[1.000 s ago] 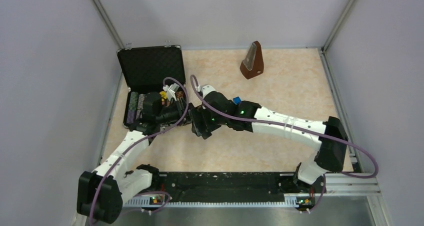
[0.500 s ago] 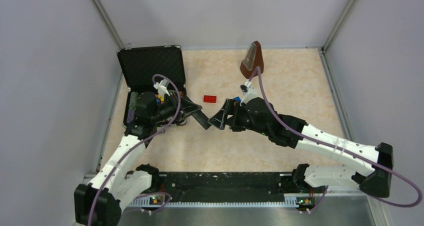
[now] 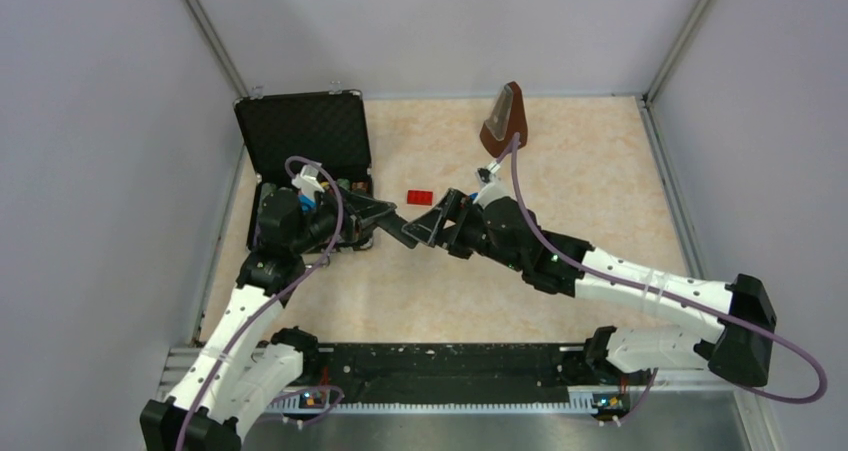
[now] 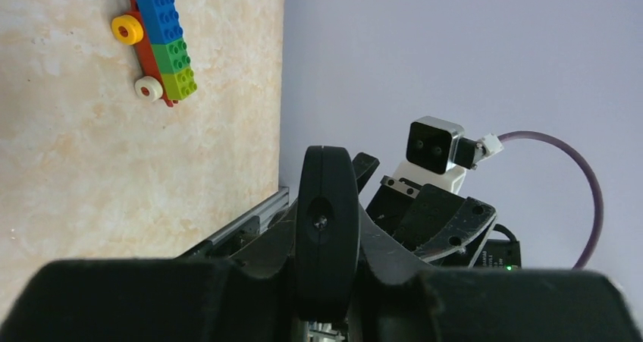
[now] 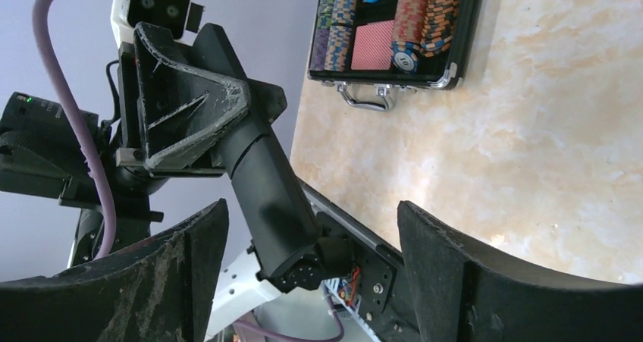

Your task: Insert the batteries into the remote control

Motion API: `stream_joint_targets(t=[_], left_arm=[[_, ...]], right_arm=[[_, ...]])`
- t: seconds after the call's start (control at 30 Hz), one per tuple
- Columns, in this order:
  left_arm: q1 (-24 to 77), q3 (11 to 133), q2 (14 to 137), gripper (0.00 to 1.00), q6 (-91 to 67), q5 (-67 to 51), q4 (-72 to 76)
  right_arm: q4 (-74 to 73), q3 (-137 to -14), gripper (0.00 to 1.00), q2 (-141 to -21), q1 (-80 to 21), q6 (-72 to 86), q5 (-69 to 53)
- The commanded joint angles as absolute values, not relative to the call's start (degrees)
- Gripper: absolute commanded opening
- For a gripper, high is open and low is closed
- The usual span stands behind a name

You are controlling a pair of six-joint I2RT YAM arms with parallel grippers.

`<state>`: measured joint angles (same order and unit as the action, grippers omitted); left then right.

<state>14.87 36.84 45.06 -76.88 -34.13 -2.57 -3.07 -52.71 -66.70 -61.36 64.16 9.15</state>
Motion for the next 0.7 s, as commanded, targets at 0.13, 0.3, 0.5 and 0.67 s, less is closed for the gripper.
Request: stream_joint_targets(t=[0.13,0.3,0.5,0.67], left_arm=[[14.7,35.7,41.9,0.0,-86.7,-33.4,3.0],[14.7,33.6,40.4,0.0,-93.5,-33.2,7.1],[14.7,32.4,38.4,0.0,-100.1,-32.0,10.6],[14.7,32.9,37.9,0.0,-102.6,-32.0,12.3]], right_arm=[[5.0,-53.6,0.7,-68.4,-61.1,64.8,8.1],[6.2,-53.2,0.59,-69.5,-61.2,64.7,6.7],[8.8,-52.1,0.51,-71.5,-61.1,65.3,4.9],[11.3,-51.5,0.43,-73.7,-61.2,66.3,3.4]])
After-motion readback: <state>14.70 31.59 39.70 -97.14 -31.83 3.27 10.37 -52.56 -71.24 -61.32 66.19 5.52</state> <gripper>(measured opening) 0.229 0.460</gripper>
